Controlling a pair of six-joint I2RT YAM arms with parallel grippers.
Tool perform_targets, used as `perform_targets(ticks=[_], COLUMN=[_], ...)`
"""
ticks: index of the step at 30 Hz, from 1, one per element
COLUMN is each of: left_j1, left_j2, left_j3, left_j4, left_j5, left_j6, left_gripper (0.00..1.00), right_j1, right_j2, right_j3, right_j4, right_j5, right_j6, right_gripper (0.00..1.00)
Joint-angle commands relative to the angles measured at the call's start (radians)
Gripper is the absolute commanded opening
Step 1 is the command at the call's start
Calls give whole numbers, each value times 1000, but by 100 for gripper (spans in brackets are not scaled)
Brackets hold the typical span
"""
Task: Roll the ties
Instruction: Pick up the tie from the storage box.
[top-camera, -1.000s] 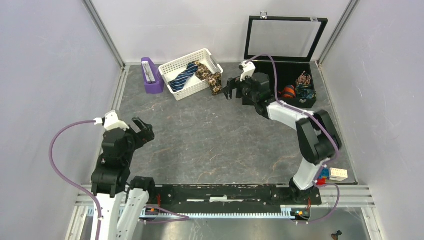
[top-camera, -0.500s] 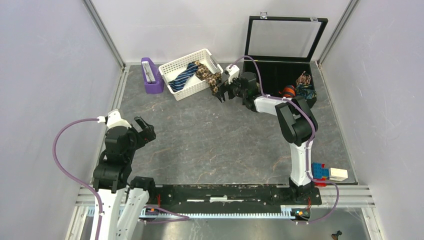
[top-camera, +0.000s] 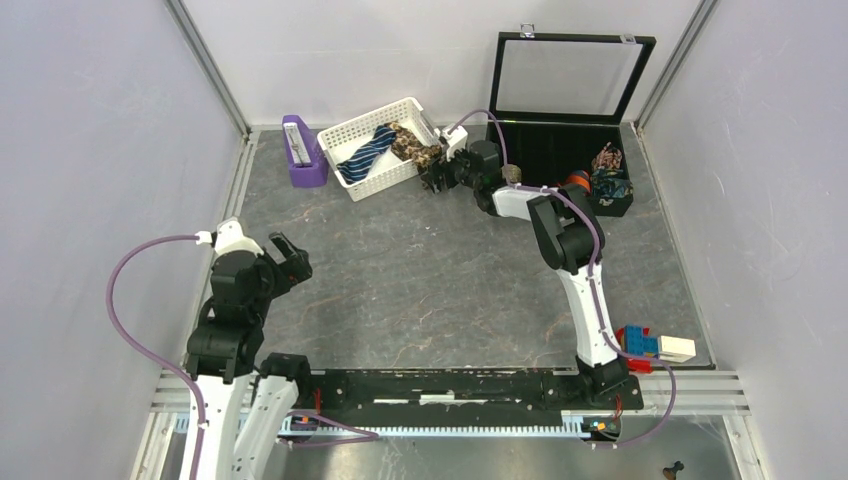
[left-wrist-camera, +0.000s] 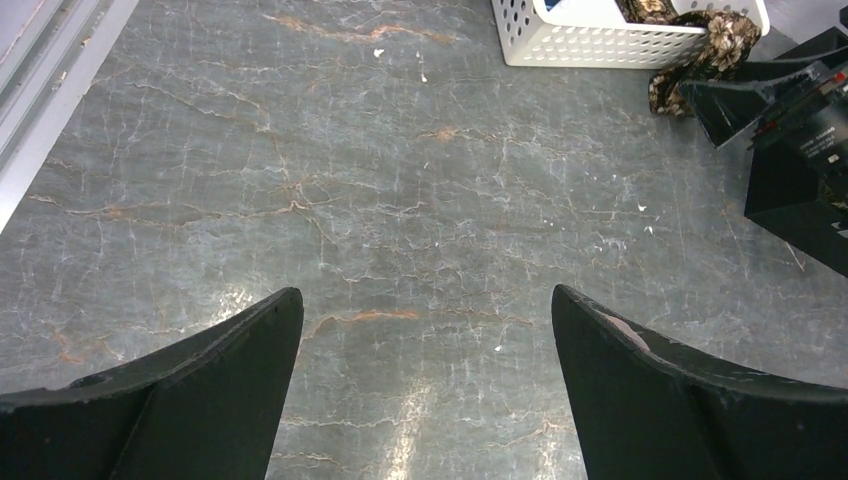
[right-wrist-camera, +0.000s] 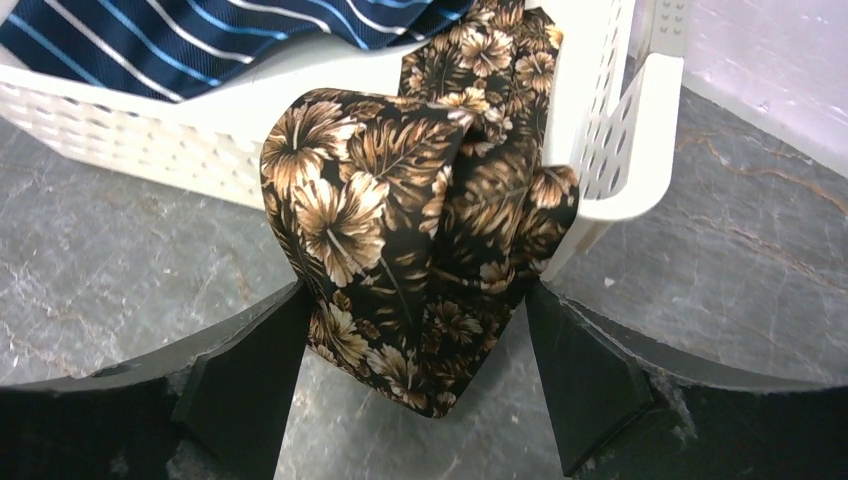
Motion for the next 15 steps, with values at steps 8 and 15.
perform_targets(ticks=[8,15], left_j1=[10,21], left_j2=[26,34], left_j3=[0,1], left_j4=[21,21], left_j5=[-8,0], left_j6=[-38,-36], left_gripper=[100,100], right_j1=[1,0], right_j2=[47,-2], right_j3=[108,20], right_j4=[27,89], right_j5=[-55,-120], right_j6=[71,114], right_gripper=[61,41])
